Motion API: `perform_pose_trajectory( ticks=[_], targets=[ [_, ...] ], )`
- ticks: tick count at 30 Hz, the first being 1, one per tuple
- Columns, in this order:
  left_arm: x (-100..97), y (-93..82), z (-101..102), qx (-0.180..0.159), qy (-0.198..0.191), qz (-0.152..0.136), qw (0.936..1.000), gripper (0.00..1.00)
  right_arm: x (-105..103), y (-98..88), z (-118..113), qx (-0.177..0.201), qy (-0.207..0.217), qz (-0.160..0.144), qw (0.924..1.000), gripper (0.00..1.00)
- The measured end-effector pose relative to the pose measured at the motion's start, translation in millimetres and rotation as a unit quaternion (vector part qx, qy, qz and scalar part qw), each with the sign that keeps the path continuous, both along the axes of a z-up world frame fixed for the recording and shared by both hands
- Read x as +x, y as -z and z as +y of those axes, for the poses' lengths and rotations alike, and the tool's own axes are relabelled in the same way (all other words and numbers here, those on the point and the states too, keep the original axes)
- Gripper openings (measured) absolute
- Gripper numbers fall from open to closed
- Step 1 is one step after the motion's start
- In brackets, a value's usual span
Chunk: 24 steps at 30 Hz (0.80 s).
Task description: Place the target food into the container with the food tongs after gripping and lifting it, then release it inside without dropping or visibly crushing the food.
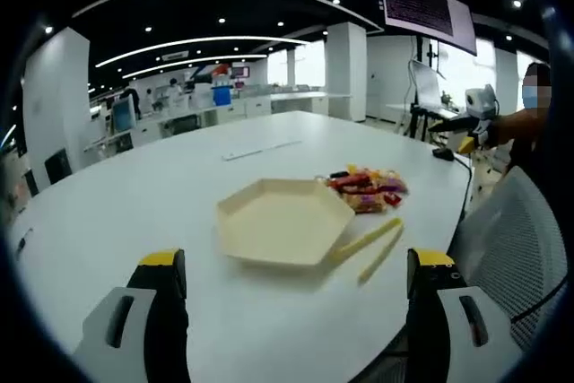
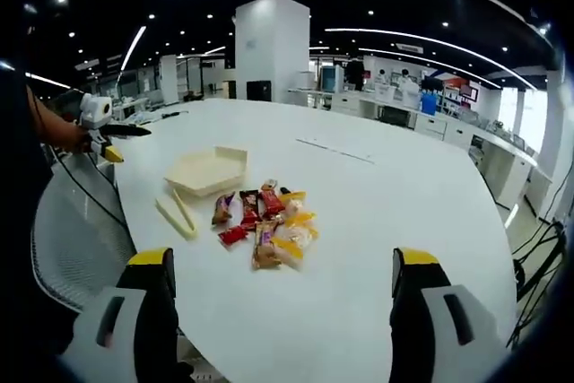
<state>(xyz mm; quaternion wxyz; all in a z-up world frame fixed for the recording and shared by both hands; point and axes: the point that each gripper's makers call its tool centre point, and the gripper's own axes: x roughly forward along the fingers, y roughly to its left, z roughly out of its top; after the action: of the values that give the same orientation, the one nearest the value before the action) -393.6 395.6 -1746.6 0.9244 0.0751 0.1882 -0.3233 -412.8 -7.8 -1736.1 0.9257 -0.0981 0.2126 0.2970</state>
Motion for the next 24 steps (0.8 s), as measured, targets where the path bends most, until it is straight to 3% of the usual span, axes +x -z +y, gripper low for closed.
perform_pose_trajectory(
  ticks=[18,20,24],
  targets=[
    [0.2,-1.2,0.6,0.000,-0.001,-0.004,1.0000,0.99,2.4,0.9,5.0,0.006,-0.007,0.005,0.9999,0.99],
    [0.2,-0.1,1.2,0.003,-0.001,-0.002,1.0000,0.99,-0.7,6.8,5.0,-0.014,-0.012,0.015,0.9997,0.95],
    [-1.1,0.9,-1.5,0.004,0.005,0.001,1.0000,0.99,-1.1,5.6,6.5,-0.005,-0.010,0.012,0.9999,0.99]
  ],
)
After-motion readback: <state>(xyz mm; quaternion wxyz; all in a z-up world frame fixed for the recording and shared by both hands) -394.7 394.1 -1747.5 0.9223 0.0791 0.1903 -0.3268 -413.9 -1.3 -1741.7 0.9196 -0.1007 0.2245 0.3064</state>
